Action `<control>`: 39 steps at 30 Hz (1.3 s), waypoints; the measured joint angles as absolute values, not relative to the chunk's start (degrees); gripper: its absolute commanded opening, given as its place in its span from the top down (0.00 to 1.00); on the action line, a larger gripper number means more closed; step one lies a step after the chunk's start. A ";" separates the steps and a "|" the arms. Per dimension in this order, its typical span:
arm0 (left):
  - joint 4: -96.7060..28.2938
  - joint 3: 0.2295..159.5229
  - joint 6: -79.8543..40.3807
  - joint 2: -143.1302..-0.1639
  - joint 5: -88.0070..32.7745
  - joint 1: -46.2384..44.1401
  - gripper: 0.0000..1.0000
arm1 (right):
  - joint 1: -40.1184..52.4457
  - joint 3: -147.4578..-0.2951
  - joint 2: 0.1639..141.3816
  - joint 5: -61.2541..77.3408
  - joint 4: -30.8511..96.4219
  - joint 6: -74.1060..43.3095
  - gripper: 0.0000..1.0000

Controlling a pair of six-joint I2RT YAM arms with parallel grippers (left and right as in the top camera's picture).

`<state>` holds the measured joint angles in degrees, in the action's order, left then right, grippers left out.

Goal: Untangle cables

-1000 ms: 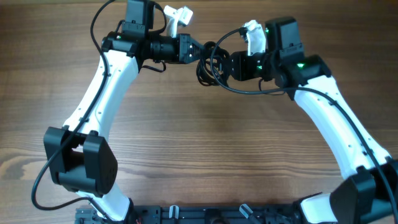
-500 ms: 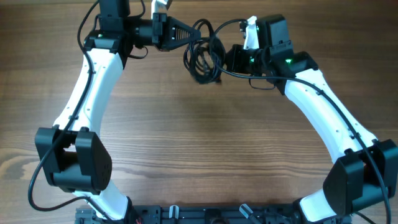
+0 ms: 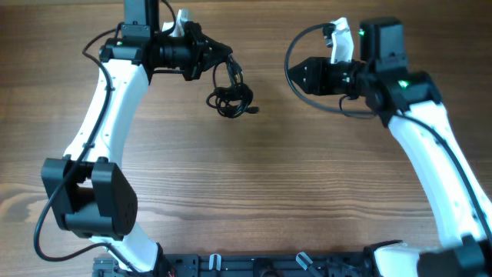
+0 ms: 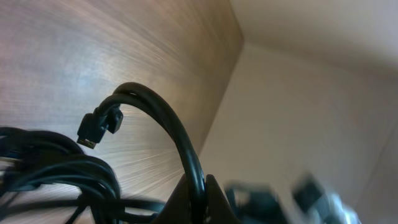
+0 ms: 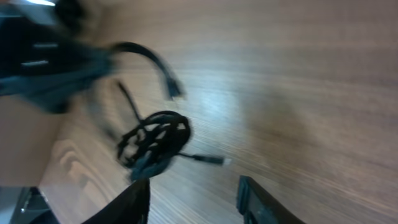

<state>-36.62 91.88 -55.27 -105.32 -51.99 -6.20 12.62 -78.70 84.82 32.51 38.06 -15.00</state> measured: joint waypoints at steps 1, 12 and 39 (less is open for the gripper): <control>-36.18 91.88 -59.29 -105.32 -51.07 -6.44 0.96 | 13.02 -78.70 83.20 32.99 38.06 -14.87 0.50; -35.59 91.88 -92.38 -105.32 -53.25 -7.18 0.96 | 18.44 -78.70 84.42 31.00 38.35 -21.52 0.39; -36.27 91.81 -87.13 -105.32 -45.43 -6.87 0.96 | 20.56 -79.20 100.55 15.64 41.71 -26.48 0.96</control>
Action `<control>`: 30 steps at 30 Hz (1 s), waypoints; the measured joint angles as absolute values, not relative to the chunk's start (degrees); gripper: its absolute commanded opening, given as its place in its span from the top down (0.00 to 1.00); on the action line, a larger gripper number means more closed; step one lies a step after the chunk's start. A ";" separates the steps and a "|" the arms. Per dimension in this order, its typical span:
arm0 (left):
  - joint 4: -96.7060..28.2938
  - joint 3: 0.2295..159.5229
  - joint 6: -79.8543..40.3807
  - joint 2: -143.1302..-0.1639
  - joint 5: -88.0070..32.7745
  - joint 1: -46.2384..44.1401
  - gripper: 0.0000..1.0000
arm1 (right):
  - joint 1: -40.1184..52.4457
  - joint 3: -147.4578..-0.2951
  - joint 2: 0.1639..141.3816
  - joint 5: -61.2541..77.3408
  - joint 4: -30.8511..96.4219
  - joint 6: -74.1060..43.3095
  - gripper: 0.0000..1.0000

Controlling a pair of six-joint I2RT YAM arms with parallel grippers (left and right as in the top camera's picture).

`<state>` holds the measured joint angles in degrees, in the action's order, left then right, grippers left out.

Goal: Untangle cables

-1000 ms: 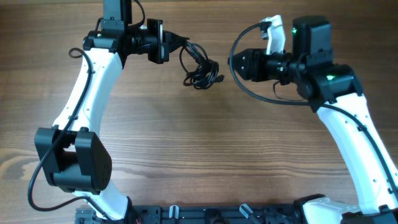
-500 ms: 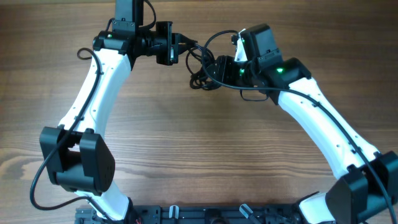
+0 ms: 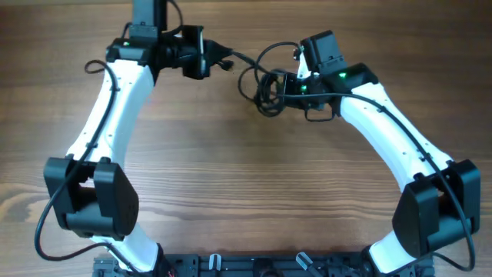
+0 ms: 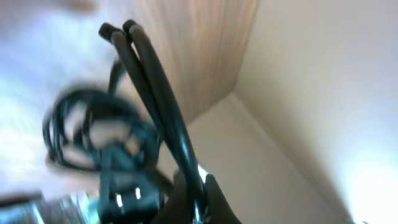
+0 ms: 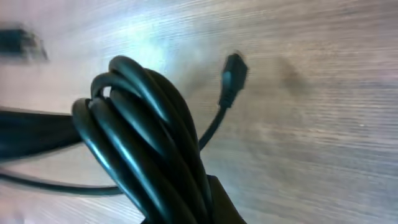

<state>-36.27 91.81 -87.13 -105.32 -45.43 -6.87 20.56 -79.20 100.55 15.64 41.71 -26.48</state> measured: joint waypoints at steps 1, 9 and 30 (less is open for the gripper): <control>-36.53 91.77 -82.43 -105.32 -44.45 -5.91 0.96 | 20.23 -79.57 100.55 17.10 43.40 -23.90 0.96; -52.53 91.35 -42.48 -105.32 -27.53 -0.71 0.96 | 16.56 -80.25 100.51 24.80 51.33 -7.86 0.96; -53.41 91.37 -30.09 -105.32 -10.31 0.86 0.19 | 35.38 -79.83 100.53 -1.43 42.81 -16.71 0.24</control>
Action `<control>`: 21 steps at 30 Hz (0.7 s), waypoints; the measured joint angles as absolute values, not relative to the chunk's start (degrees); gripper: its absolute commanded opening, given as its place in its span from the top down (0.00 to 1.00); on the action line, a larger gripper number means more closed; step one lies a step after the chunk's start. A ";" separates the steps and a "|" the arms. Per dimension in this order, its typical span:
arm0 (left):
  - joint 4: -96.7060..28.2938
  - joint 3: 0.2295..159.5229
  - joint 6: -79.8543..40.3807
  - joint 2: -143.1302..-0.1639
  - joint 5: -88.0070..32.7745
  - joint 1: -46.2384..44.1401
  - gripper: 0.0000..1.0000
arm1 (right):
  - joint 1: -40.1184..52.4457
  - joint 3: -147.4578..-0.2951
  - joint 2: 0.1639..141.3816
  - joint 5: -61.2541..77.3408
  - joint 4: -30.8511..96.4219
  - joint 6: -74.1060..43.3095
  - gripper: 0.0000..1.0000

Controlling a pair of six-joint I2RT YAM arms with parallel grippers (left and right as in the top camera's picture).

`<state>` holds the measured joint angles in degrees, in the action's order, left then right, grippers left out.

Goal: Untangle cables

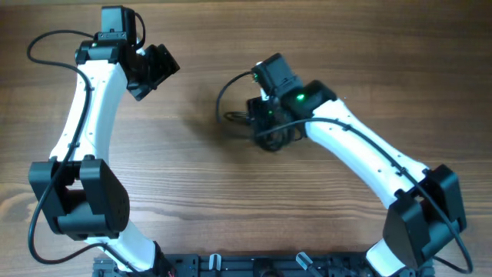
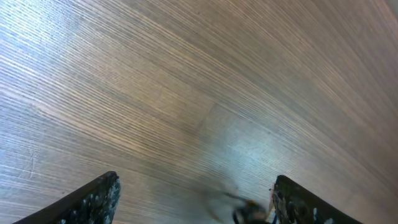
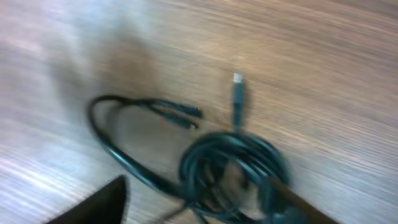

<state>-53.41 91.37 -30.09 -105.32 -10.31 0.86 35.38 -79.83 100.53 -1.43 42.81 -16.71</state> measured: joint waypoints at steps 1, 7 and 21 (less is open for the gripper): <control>-53.76 91.37 -30.09 -105.32 -10.31 0.80 0.20 | 35.66 -79.83 100.53 -0.69 42.76 -16.71 0.23; -54.63 91.37 -30.39 -105.32 -11.20 -2.37 0.34 | 27.51 -79.83 99.70 3.42 46.15 -19.94 0.21; -50.81 85.43 -29.82 -105.32 -18.87 -21.78 0.48 | 8.03 -82.06 91.85 13.26 54.04 -13.96 0.21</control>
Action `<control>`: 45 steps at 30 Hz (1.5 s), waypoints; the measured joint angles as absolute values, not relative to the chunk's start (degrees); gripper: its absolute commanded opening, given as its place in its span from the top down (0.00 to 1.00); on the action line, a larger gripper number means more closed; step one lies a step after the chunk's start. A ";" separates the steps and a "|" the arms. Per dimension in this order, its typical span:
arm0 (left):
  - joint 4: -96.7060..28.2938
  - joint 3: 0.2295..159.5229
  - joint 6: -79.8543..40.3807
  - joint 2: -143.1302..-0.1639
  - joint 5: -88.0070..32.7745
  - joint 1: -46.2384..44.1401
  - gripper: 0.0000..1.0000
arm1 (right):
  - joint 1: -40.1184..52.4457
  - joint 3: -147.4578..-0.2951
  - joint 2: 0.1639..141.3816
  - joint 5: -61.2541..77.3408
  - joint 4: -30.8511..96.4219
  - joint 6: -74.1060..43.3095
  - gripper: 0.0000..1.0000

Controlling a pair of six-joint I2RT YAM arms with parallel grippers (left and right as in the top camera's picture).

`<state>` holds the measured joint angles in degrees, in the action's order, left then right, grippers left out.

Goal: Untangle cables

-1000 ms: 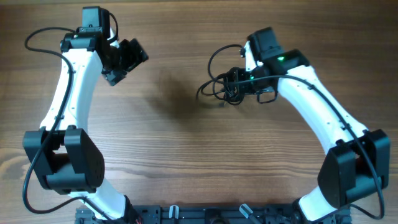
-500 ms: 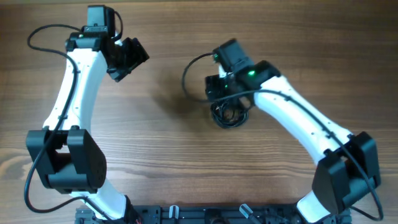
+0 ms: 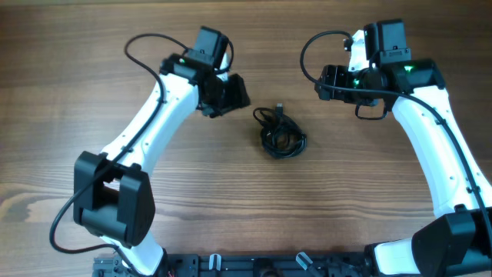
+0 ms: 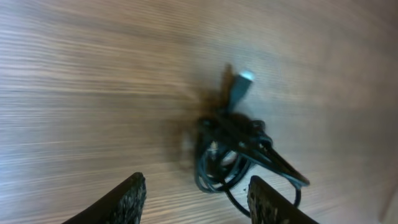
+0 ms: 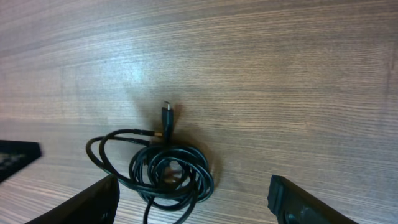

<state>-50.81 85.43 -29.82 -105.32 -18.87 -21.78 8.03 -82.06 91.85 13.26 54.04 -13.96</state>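
A tangled bundle of black cables (image 3: 281,136) lies on the wooden table near its middle, with one plug end (image 3: 280,108) sticking out toward the far side. My left gripper (image 3: 234,91) hovers just left of it, open and empty; in the left wrist view the bundle (image 4: 233,152) sits between and beyond my fingers (image 4: 127,198). My right gripper (image 3: 321,82) hangs open to the upper right of the bundle, apart from it. The right wrist view shows the coil (image 5: 169,174) and a loose loop (image 5: 106,149) below the open fingers (image 5: 311,202).
The wooden table (image 3: 231,200) carries nothing else but the cables. Both white arms reach in from the near edge, the left arm (image 3: 146,131) across the left half, the right arm (image 3: 430,146) along the right side. A black rail (image 3: 254,265) runs along the near edge.
My right gripper let go of the bundle and has moved up and to the right. My left gripper came from the far left corner to just left of the bundle.
First my left gripper held a cable with the bundle hanging, right gripper open apart. Then both were shut on the cables, stretched between them. Then the left was open and away while the right was at the bundle. Now the bundle lies free, both open.
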 measured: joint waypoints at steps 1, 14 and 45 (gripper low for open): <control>-49.25 83.66 -29.34 -105.34 -20.58 -22.46 0.49 | 8.03 -82.06 91.85 13.41 54.06 -13.54 0.21; -40.49 69.52 -37.19 -105.38 -22.59 -30.24 0.55 | 8.03 -82.06 91.85 13.72 53.58 -10.52 0.19; -29.21 69.30 -48.07 -81.67 -19.92 -16.53 0.96 | 20.99 -82.04 89.25 24.38 40.12 -14.81 0.33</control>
